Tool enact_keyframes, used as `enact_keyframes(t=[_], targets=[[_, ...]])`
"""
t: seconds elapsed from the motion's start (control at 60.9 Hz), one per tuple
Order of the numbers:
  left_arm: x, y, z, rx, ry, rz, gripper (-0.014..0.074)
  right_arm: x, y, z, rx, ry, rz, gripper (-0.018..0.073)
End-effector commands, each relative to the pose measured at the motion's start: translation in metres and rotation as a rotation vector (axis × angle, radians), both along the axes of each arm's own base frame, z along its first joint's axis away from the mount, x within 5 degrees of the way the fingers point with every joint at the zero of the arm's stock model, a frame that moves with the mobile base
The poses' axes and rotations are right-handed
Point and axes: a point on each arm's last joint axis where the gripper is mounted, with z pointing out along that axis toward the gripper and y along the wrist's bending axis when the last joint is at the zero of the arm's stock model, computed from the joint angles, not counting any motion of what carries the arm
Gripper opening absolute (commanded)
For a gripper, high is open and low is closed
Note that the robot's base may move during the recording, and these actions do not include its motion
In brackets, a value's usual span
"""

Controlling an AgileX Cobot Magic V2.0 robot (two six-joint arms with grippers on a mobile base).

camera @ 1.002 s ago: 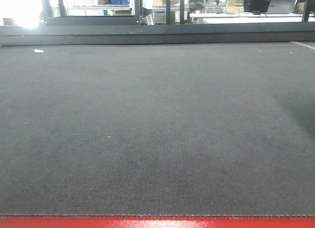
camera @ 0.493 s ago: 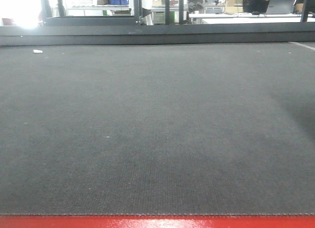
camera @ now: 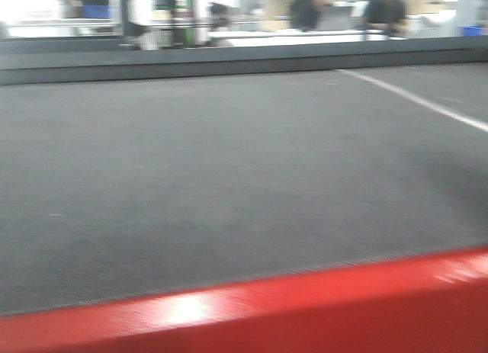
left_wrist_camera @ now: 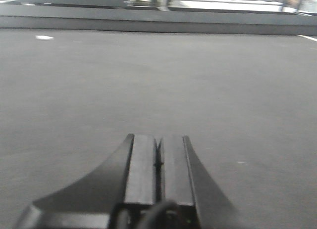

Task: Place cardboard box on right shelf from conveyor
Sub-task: 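Drive the base away from the conveyor toward the steel shelf rack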

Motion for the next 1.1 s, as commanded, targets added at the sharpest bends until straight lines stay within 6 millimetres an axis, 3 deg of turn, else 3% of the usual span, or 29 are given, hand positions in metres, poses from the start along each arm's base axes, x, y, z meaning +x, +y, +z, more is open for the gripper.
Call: enact_keyframes(t=[0.0,1.084], targets=[[-0.0007,0.0008,0.0057,-0.008,-0.09,0.01,-0.0116,0.0003,0.0002,0.0159,-0.005,-0.115,0.008,0.0163],[-0.0007,0.0008,0.0057,-0.008,-0.09,0.01,-0.0116,0.0003,0.0002,0.0159,-0.005,-0.115,0.008,0.0163]])
